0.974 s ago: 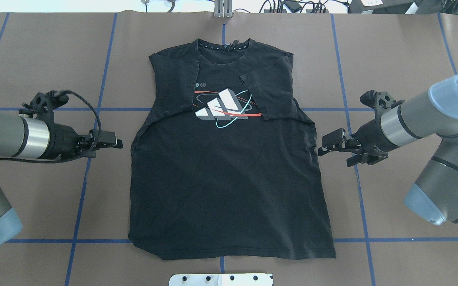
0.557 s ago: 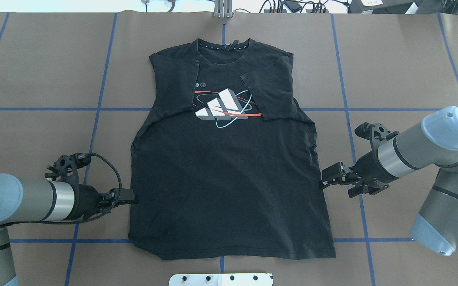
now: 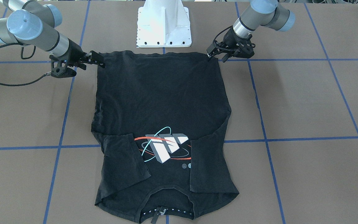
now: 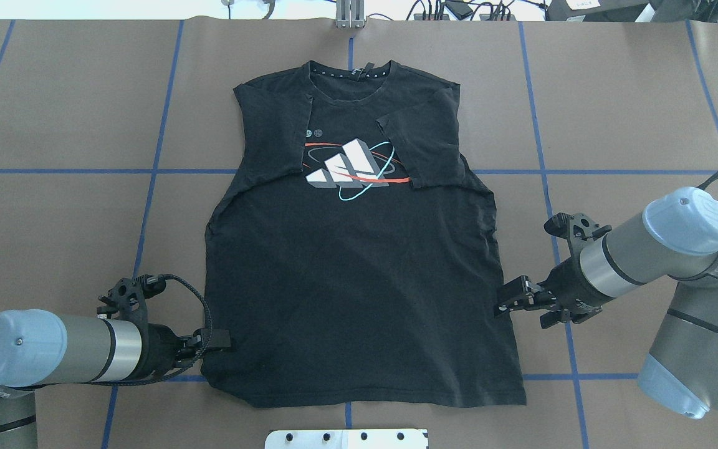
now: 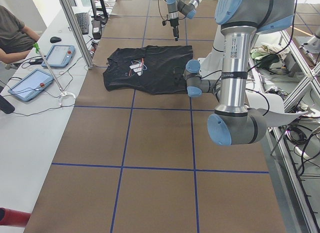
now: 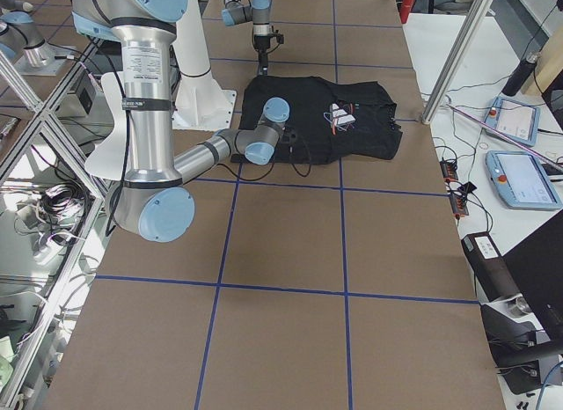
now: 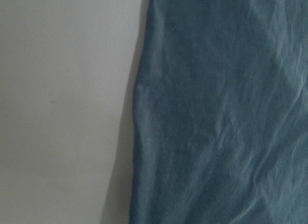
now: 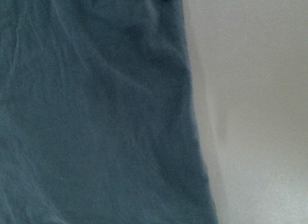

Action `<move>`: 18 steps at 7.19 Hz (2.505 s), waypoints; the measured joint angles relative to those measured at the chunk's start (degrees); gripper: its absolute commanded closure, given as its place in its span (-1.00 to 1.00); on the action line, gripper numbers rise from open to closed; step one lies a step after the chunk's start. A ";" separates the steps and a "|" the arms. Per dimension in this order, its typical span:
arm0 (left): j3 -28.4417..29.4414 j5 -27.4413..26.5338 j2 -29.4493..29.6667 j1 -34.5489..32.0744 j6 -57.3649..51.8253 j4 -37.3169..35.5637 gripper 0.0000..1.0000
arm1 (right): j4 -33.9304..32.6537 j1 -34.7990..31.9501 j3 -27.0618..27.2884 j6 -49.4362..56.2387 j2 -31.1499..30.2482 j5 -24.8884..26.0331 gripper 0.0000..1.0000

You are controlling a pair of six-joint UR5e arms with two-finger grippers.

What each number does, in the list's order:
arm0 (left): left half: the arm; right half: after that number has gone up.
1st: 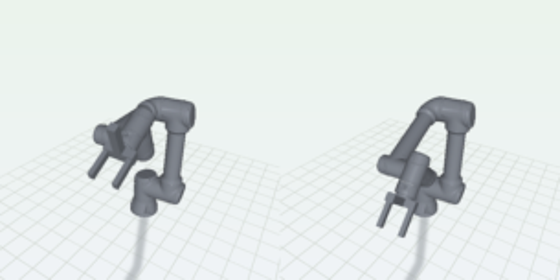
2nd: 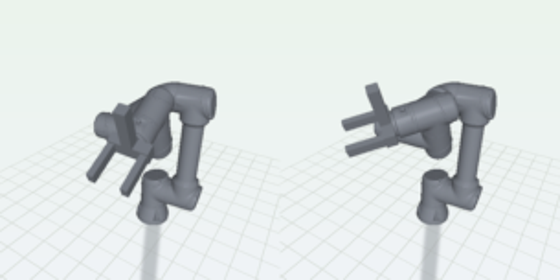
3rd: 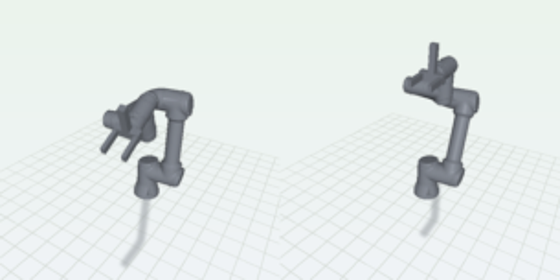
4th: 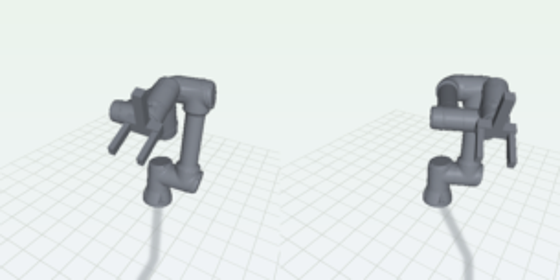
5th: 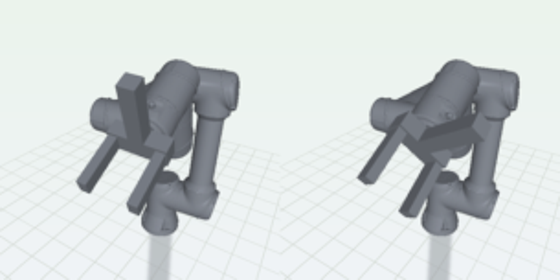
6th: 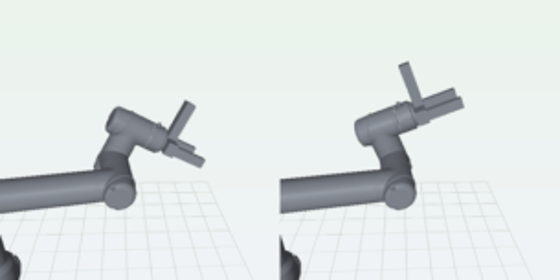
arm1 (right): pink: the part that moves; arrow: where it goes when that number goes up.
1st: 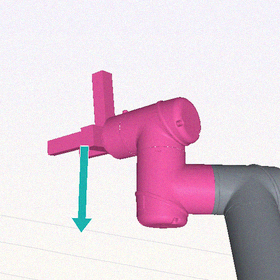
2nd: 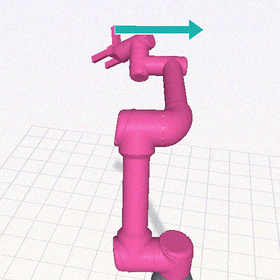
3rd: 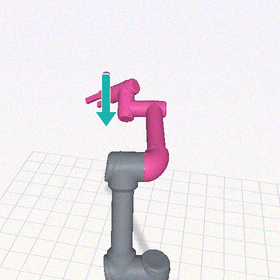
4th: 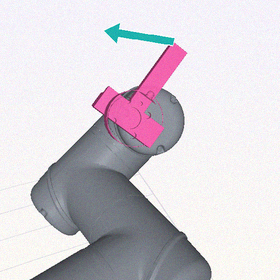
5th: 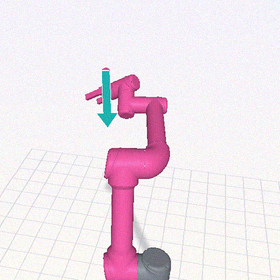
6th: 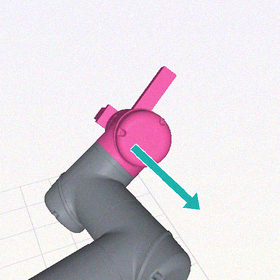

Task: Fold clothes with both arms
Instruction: 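Lower both grippers and grasp the hem corners nearest the robot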

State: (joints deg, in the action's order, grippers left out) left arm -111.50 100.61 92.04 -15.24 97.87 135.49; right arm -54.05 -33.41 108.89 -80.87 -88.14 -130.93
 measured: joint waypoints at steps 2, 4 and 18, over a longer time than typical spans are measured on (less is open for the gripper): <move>0.77 -1.56 1.47 2.00 0.31 -0.12 -0.90 | 0.00 -0.04 0.04 0.01 -0.08 -0.38 -1.00; 1.12 -2.03 1.42 2.47 0.29 -0.21 -0.90 | 0.00 -0.07 0.08 0.01 -0.03 -0.57 -1.00; 0.84 -1.94 1.36 1.68 0.95 -0.40 1.00 | 0.00 -0.50 0.37 0.01 0.30 -0.95 -1.00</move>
State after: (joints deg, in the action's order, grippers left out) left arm -110.65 98.68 93.41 -13.56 98.82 135.09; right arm -54.05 -33.91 109.26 -80.86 -87.84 -131.87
